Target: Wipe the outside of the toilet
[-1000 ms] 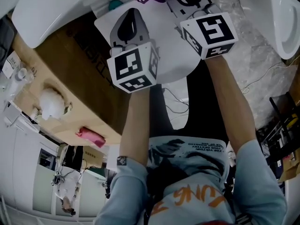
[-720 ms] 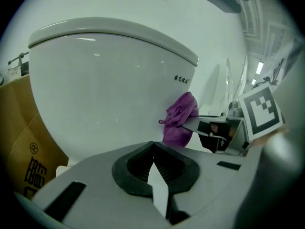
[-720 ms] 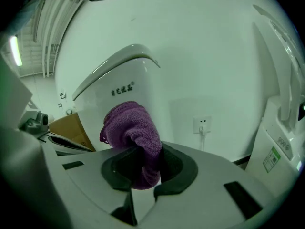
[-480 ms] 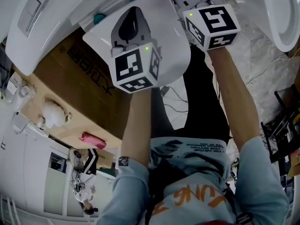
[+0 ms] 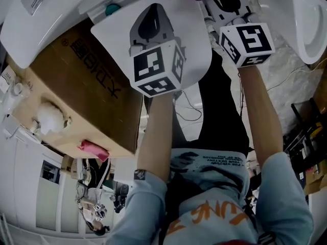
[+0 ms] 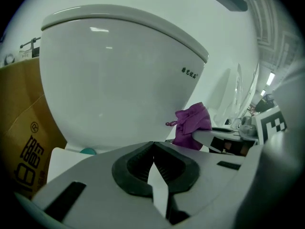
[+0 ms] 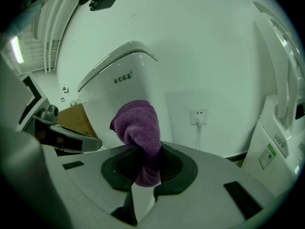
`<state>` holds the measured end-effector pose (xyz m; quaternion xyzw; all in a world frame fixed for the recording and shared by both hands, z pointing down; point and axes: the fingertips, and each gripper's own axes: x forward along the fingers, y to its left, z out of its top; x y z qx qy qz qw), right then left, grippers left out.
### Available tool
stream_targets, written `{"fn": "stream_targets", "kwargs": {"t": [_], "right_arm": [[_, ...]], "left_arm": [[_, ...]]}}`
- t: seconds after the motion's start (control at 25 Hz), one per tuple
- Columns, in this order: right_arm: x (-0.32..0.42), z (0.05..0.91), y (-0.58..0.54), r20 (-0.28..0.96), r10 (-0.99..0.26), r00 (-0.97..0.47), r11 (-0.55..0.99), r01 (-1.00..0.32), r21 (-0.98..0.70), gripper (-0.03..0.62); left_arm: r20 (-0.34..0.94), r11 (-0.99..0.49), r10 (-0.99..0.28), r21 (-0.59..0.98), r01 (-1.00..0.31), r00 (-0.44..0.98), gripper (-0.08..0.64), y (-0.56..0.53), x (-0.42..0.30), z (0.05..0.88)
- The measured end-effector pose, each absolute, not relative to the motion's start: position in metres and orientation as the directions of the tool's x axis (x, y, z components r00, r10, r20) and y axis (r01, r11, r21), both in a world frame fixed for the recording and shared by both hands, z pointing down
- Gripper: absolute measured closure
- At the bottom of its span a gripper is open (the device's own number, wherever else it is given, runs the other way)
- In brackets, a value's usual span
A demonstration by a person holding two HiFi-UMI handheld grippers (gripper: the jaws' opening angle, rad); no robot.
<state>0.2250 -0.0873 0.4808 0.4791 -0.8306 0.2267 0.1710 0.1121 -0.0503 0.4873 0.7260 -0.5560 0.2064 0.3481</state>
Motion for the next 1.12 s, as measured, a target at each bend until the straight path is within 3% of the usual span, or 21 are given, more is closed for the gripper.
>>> {"fn": "stream_targets", "kwargs": {"t": [0.68,1.12], "right_arm": [[-0.022,0.47,-0.05,0.475,-0.551,-0.687,0.708,-0.685,-0.17,0.514],[-0.133,0.496,-0.052,0.519,-0.444,-0.73,0.849,-0.528,-0.015,0.515]], "left_arm": [[0.717,0.093,-0.688,0.24,-0.966,0.112,0.535,0.009,-0.109,0.498],[0.735,0.181,-0.669,0.305,-0.935,0.11,0.535,0.025,-0.144,0.523]]}}
